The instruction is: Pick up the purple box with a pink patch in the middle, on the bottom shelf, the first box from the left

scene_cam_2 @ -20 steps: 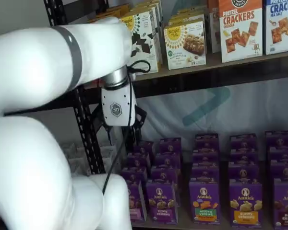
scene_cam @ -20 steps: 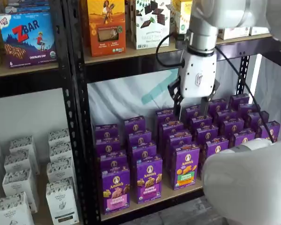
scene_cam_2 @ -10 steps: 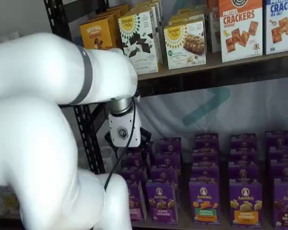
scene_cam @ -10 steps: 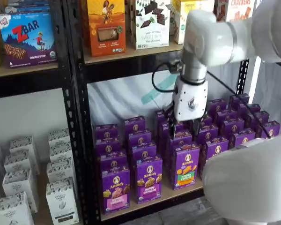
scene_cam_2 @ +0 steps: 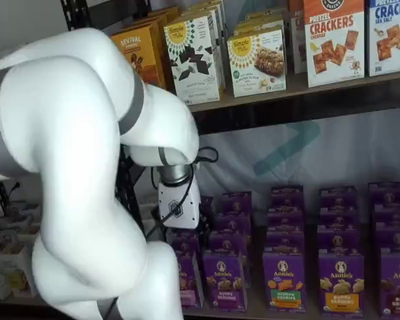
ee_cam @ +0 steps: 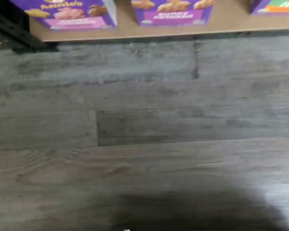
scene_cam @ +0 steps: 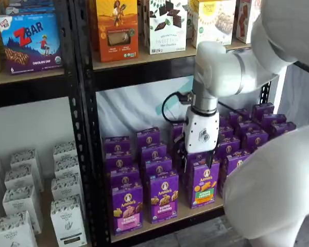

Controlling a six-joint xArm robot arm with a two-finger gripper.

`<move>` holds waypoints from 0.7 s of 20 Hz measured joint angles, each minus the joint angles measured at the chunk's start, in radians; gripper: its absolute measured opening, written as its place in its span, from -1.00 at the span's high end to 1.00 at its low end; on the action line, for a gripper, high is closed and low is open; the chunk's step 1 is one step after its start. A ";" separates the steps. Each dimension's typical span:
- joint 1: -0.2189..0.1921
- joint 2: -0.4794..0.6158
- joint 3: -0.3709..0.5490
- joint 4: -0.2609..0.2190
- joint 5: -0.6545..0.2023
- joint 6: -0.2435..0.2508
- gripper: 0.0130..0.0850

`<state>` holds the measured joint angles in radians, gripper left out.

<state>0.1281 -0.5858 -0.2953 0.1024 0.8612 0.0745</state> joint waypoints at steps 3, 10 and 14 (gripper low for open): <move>-0.006 0.064 0.013 0.051 -0.085 -0.050 -1.00; 0.012 0.238 -0.004 0.038 -0.208 -0.035 -1.00; 0.024 0.328 -0.016 0.023 -0.273 -0.017 -1.00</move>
<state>0.1523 -0.2580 -0.3113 0.1251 0.5878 0.0579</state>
